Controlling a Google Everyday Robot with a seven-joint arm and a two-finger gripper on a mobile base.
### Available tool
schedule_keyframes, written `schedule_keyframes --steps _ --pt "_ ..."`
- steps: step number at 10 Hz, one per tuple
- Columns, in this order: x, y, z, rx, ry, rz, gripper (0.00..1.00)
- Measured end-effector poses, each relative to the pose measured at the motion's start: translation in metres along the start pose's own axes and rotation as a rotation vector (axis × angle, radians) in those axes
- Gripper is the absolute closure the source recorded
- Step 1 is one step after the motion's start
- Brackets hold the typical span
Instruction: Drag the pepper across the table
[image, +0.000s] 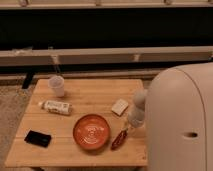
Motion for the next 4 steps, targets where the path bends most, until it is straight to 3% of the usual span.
schedule_keyframes --steps 4 --pt "-0.015 -0.003 -0.008 -0.02 -0.002 -0.019 0.91"
